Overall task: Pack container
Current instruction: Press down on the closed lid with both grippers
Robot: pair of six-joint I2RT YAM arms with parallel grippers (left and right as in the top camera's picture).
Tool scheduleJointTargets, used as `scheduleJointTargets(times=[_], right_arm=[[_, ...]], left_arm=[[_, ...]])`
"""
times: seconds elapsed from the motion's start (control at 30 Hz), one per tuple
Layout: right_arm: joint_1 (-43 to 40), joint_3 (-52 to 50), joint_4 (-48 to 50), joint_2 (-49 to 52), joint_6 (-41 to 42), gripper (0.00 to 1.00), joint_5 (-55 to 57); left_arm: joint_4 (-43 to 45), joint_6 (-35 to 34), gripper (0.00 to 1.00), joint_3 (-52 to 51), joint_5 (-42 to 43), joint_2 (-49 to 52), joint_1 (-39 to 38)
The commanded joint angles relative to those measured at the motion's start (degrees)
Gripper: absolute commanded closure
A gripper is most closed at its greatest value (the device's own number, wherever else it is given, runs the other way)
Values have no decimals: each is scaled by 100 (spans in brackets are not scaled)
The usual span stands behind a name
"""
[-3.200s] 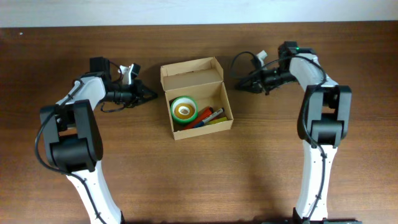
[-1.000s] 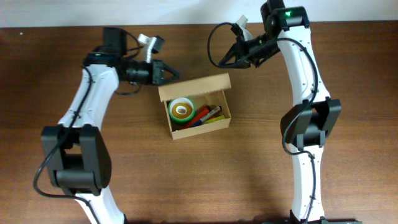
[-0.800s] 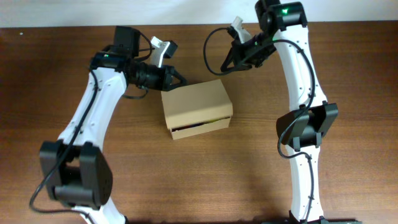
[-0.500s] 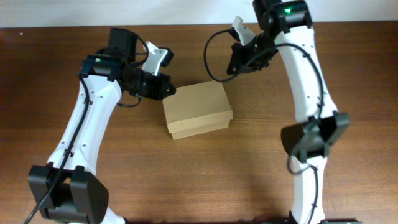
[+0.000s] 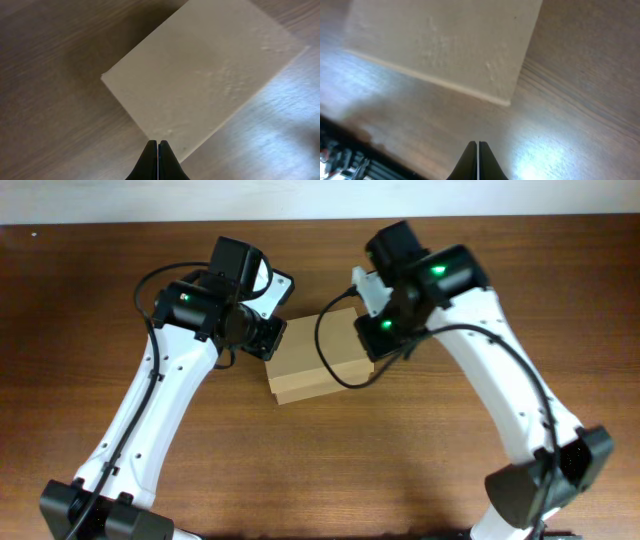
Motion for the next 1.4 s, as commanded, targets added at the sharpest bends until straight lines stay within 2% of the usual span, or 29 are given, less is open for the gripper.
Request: scheduleJointTargets(times=[0.0,0.6,1.0,1.17,1.3,1.37], right_arm=[[33,-229,291,52,192,96,256],[7,-328,758,1108,168,96,258],[7,-671,1036,1432,146,96,256],[7,-605,1012,1429,146,96,251],[0,-122,726,1425,59,96,256],[-46,208,544,1425,57,96,256]], left_arm=[[116,24,98,-326,-282,-90,-2],[785,-426,98,-1757,-114,-90,-286],[1086,-492,98,-2205,-111,-70,-286],[1484,-492,98,-2210,-162,-63,-280],[1591,-492,97,-1659,-308,-63,-170],[1589,-492,89,-1292,-501,-63,-68]])
